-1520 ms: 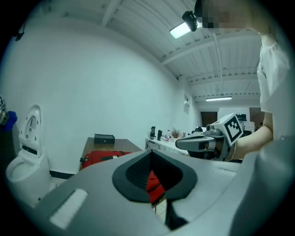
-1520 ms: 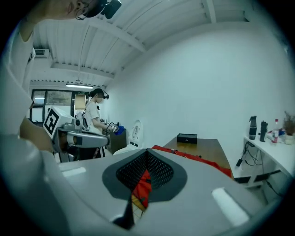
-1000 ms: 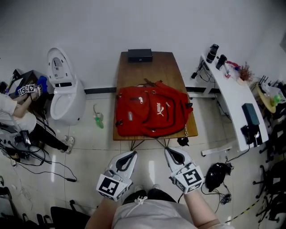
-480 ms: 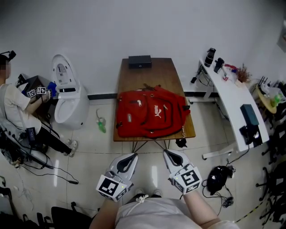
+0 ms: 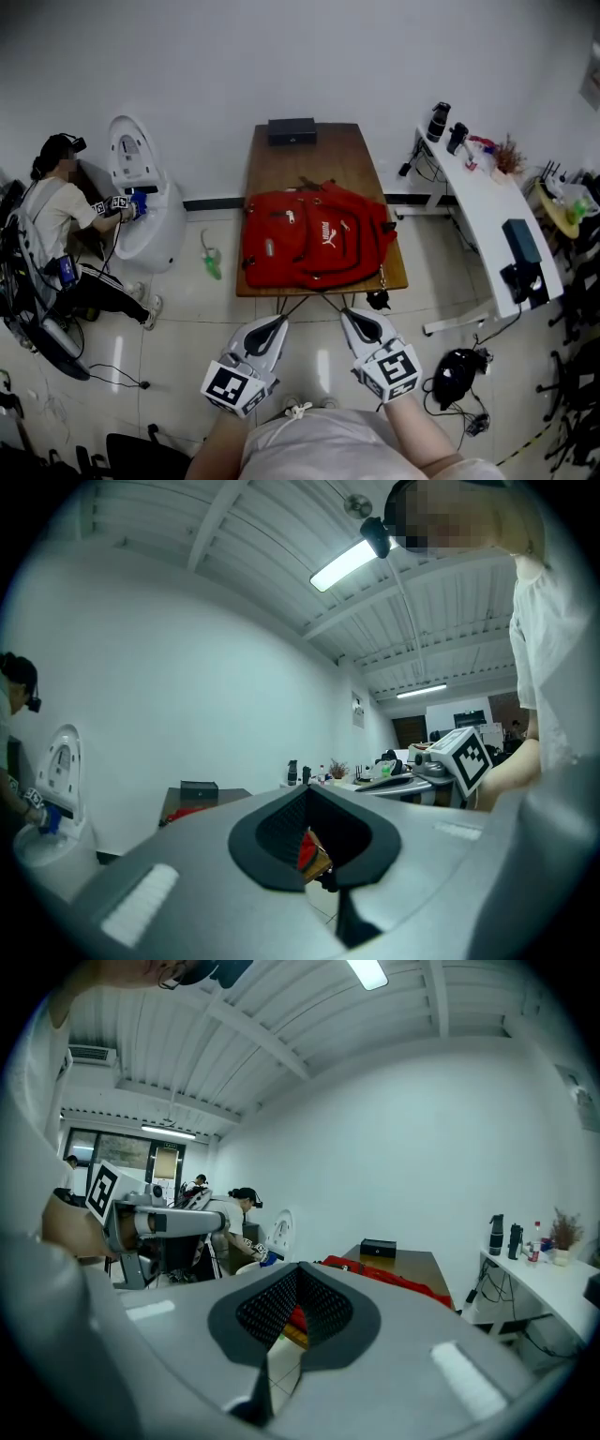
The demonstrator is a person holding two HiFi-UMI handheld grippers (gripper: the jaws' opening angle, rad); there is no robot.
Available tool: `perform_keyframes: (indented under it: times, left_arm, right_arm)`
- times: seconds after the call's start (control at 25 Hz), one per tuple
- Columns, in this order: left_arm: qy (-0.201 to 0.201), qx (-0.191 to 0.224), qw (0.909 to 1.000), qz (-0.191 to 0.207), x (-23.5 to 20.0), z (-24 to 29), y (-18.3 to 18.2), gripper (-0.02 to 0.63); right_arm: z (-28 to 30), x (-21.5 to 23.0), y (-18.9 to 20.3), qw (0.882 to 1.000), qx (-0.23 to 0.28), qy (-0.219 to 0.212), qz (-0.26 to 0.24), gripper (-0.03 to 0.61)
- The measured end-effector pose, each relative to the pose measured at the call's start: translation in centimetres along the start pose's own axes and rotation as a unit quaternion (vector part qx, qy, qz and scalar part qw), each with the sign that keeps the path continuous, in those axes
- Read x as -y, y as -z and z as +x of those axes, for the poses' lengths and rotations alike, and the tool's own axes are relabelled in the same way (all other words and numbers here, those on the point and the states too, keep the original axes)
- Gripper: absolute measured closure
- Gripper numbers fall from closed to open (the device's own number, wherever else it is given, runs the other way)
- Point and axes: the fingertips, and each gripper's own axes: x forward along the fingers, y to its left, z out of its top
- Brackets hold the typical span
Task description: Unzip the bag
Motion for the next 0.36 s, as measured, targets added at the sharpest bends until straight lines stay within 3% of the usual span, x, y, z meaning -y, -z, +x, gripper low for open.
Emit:
perform_keyframes:
  times: [0.36]
  left_arm:
    - [-0.006, 0.005, 0.9999, 0.009, -0.85, 0.02, -0.42, 0.606]
  right_arm:
    - [0.18, 0.00, -0.37, 1.000, 0.005, -0.001, -0.001, 0.574]
